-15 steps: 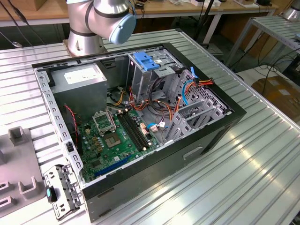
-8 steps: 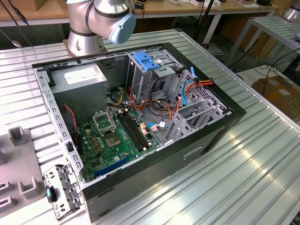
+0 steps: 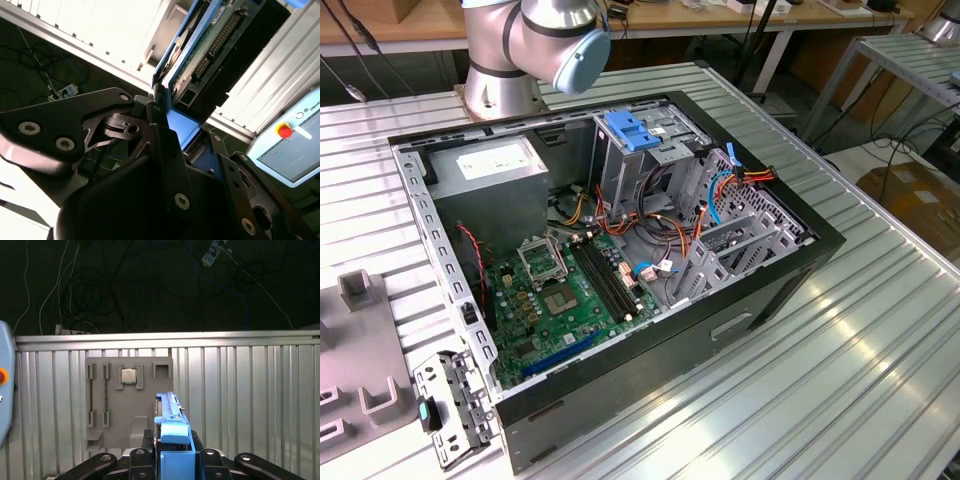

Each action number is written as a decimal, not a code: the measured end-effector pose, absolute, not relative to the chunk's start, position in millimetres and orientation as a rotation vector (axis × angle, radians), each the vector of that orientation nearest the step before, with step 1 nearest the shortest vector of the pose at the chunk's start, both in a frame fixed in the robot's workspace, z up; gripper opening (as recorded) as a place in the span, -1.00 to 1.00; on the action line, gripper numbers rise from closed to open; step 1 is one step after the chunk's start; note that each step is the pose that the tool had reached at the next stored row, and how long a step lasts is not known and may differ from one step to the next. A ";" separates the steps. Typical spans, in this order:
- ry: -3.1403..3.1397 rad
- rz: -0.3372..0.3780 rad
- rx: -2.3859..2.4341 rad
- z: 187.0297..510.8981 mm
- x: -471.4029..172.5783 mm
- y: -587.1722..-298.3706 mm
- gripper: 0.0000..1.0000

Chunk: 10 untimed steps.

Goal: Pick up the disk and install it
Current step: 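Pick up the disk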

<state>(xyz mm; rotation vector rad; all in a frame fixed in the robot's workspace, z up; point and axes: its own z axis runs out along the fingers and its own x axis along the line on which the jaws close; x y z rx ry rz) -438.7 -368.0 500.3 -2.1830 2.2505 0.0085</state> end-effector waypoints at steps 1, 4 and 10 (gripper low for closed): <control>2.251 0.009 -2.183 500.3 -437.1 -368.3 -0.26; 2.251 0.008 -2.183 500.3 -434.7 -369.0 -0.26; 2.251 0.009 -2.183 500.3 -428.1 -370.2 -0.26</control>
